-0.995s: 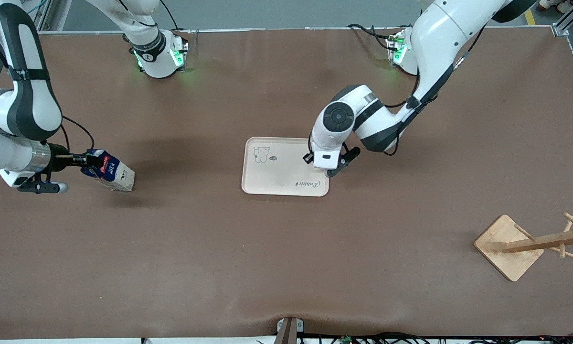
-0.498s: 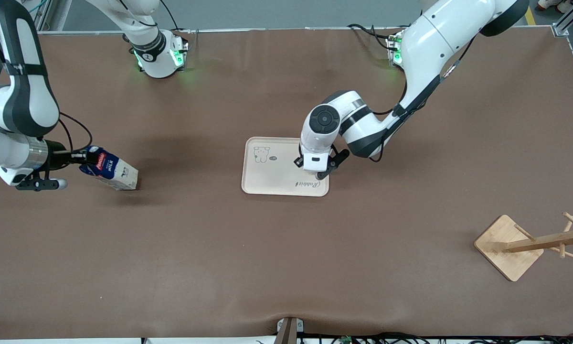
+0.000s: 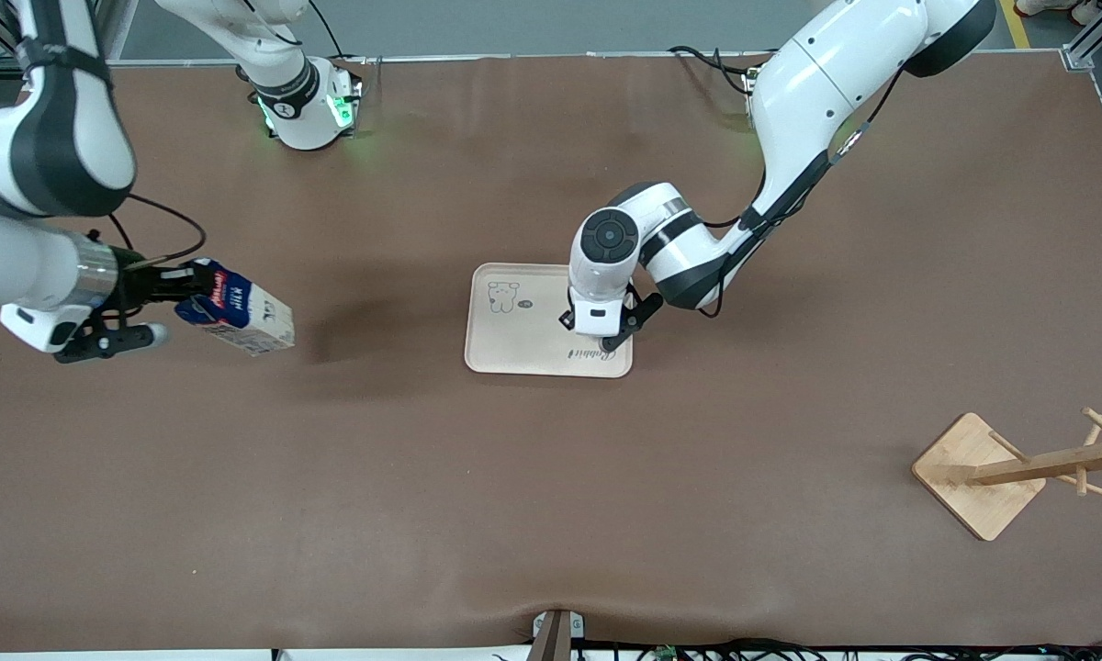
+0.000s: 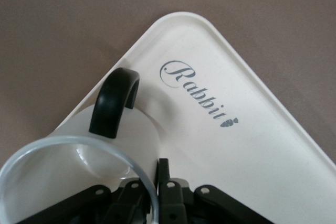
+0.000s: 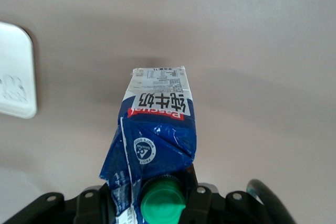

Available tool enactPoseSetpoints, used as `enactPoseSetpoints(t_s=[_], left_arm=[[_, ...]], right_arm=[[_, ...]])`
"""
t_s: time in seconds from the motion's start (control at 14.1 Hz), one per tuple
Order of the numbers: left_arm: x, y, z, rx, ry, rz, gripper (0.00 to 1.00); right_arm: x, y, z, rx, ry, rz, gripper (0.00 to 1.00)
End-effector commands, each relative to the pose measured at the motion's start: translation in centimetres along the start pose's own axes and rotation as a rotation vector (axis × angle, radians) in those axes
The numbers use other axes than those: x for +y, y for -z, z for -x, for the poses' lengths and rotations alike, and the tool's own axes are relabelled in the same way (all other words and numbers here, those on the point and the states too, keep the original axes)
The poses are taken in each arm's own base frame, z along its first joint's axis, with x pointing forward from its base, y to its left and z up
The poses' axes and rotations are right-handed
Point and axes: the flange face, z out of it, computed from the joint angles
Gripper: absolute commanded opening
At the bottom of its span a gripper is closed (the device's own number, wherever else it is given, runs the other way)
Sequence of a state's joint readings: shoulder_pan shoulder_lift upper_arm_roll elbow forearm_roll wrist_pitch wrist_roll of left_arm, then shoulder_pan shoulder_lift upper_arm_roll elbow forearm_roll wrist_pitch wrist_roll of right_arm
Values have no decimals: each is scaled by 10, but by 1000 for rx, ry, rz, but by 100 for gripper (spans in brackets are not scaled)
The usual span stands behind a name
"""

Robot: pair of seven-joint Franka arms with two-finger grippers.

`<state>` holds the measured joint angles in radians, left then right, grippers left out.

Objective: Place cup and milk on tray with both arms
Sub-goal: 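Carry the milk carton toward the tray while the left gripper withdraws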

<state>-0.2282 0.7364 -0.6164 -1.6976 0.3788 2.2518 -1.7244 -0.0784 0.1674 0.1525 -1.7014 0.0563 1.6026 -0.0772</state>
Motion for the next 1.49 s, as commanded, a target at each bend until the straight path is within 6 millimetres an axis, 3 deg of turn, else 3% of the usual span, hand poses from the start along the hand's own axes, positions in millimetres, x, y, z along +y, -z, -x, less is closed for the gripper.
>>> enactPoseSetpoints(t_s=[0.0,0.07,0.28,0.5,0.57,0.78,0.92,1.21,1.28,1.42], left_arm=[[8,5,-2,23,7,22,73],[10,10,-2,24,9,31,100],[11,24,-6,34,15,50,100],[10,65,-21,76,32,91,100],[8,84,-29,99,35,105,100],[-6,138,-74,162,53,130,100],[-22,170,-115,201,54,125,100],[-54,219,-177,254,-28,81,100],[-63,226,-185,254,-38,35,100],[-79,244,-208,253,-26,-32,100]], right_arm=[[-60,26,-4,41,-138,22,0],[-80,31,-4,53,-158,27,0],[-110,45,-4,89,-133,28,0],[-141,46,-11,101,-135,27,0],[-162,41,-16,100,-151,28,0],[-233,5,-16,46,-272,37,0],[-281,-14,-5,-8,-274,-5,0],[-335,-81,-8,-94,-260,47,0],[-340,-99,-12,-114,-254,66,0],[-355,-113,-16,-79,-231,73,0]])
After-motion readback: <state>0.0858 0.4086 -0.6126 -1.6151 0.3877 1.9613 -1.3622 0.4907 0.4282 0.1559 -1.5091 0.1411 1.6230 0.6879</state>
